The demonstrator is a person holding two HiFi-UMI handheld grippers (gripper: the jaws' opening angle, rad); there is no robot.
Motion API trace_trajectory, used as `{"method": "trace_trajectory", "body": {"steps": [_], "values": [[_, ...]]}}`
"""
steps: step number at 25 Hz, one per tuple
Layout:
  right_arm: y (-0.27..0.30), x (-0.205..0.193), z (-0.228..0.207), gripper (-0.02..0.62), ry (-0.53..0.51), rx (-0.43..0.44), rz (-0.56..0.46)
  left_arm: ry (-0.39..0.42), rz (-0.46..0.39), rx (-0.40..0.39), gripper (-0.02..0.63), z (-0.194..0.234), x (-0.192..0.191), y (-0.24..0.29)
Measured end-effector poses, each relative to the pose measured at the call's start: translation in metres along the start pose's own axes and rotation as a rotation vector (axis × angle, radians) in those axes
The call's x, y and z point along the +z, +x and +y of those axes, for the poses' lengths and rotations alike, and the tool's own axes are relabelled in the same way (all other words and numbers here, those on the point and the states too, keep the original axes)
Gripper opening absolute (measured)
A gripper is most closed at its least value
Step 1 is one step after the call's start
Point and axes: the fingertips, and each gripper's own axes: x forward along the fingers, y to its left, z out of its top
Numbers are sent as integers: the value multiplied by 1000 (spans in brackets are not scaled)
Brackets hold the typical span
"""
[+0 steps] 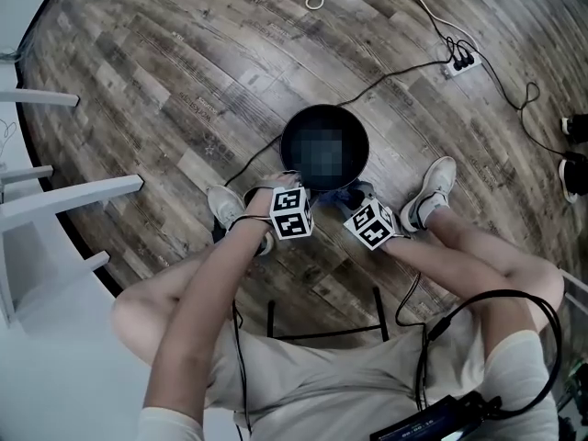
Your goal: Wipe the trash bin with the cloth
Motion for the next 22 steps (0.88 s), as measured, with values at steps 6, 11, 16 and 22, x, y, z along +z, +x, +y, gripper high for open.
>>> {"method": "trace_trajectory", "body": {"steps": [6,11,16,22], "values": [[33,-25,-8,78,35,-18,63,13,14,-18,74,0,0,0],[62,-47,-12,77,17,-57,95,19,12,-39,71,-2,0,0],[90,-67,-20,78,54,-85,137,35,16,-66,64,-1,0,-1],[121,-96,-27,77,92,-85,216,31,18,-68,64,-1,0,0]]}}
